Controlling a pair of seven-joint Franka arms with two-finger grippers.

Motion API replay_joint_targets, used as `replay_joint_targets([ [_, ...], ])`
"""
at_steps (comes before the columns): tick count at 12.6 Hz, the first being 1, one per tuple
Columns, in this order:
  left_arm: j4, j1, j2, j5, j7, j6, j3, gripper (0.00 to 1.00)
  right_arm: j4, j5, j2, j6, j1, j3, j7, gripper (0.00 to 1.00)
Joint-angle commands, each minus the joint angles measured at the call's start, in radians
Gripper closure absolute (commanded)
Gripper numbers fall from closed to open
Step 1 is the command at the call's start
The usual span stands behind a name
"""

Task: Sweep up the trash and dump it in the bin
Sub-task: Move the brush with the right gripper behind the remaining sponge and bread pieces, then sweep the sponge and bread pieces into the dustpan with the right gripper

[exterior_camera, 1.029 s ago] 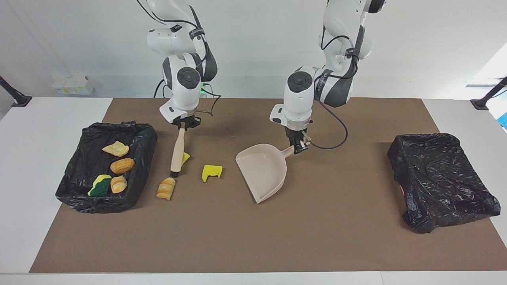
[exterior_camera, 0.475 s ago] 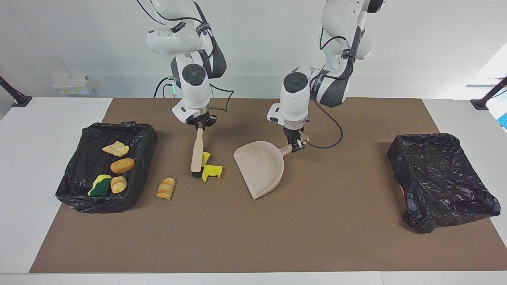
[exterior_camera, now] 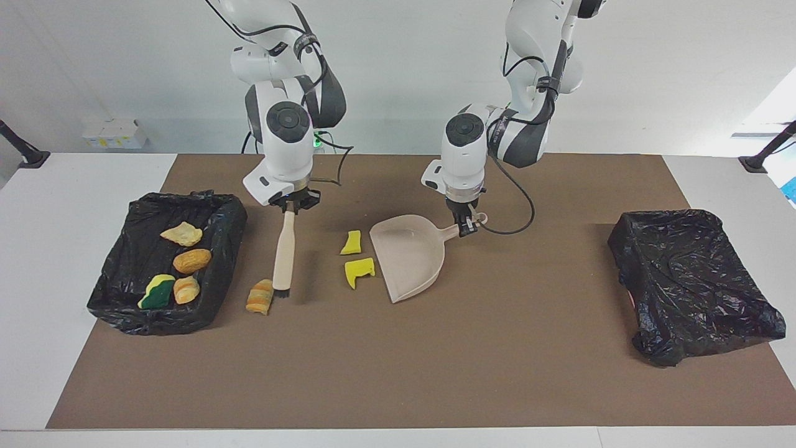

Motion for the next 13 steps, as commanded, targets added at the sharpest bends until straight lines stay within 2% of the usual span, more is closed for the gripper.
replay_joint_targets([
  [1,-0.055,-0.034,-0.048,0.036,0.027,0.006,0.009,1.0,-0.097,-0.116,-0.005,0.116,-0.044,0.013,-0.03,1.0],
  [4,-0.08,-0.043,-0.062,0.036,0.018,0.008,0.009,1.0,-0.194,-0.176,-0.006,0.248,-0.101,0.013,-0.026,1.0],
  [7,-0.095,-0.043,-0.068,0.036,-0.002,0.019,0.008,1.0,-0.216,-0.138,-0.018,0.231,-0.083,0.022,-0.042,1.0],
  [9,-0.097,-0.043,-0.07,0.036,-0.007,0.025,0.008,1.0,-0.224,0.004,-0.032,0.227,-0.019,0.023,-0.105,1.0],
  [11,-0.106,-0.042,-0.071,0.035,-0.091,0.037,0.008,1.0,-0.224,0.058,-0.037,0.222,0.028,0.025,-0.113,1.0],
  [13,-0.121,-0.042,-0.079,0.035,-0.105,0.045,0.008,1.0,-0.21,0.198,-0.032,0.225,0.074,0.025,-0.147,1.0],
])
